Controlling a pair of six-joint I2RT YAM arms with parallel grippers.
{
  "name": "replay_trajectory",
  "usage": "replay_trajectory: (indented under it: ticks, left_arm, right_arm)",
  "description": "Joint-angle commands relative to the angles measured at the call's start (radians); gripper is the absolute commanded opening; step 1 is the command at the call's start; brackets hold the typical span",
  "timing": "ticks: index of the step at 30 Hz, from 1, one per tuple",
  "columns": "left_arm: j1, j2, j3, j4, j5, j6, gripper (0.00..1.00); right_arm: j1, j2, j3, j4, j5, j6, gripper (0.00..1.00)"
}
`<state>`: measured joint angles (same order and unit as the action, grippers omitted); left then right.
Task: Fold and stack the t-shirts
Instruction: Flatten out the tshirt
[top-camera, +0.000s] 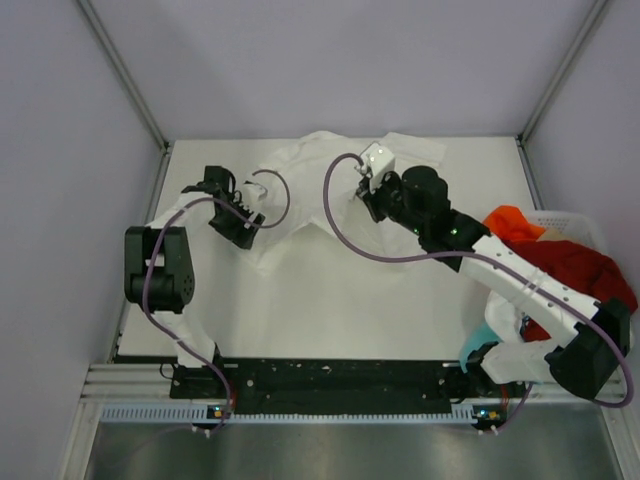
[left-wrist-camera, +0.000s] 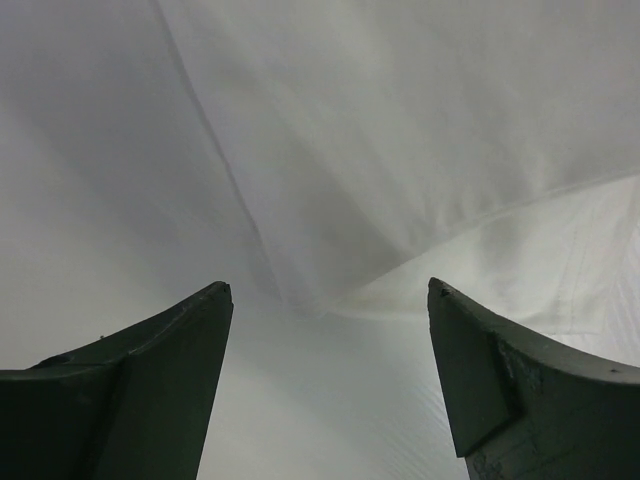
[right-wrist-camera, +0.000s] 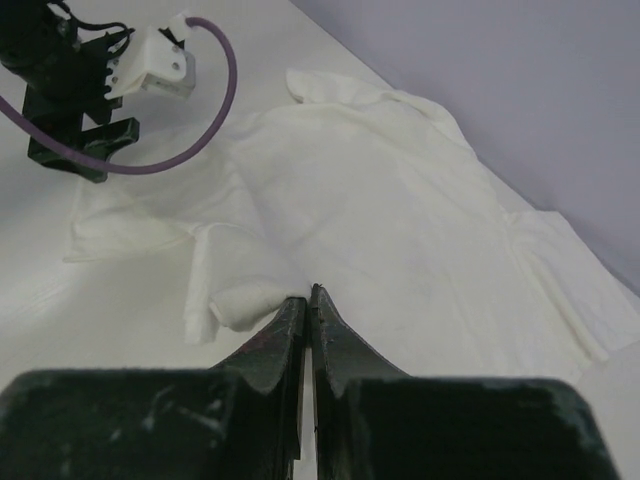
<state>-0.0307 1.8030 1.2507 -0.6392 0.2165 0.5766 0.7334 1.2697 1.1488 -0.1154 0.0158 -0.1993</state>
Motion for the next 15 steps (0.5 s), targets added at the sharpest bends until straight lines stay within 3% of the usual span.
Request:
replay_trajectory:
  ticks: [1,8,11,15]
  left_arm:
    - [0.006,0.019,0.027,0.012,0.001,0.026,0.82]
    - [0.005,0.039,0.041,0.0,0.058,0.039,0.79]
    - [0.0,0.061,0.046,-0.001,0.06,0.04,0.7]
    - [-0.003,0.075,0.03,0.0,0.054,0.058,0.48]
  right_arm:
    - [-0.049,-0.026,0.089,0.049,0.018,-0.012,0.0]
    - [-0.062,-0.056,0.12,0.039,0.022,-0.063,0.0]
    - [-0.065,-0.078,0.108,0.037,0.041,-0.075,0.0]
    - [-0.077,-0.095,0.104,0.036,0.049,-0.075,0.0]
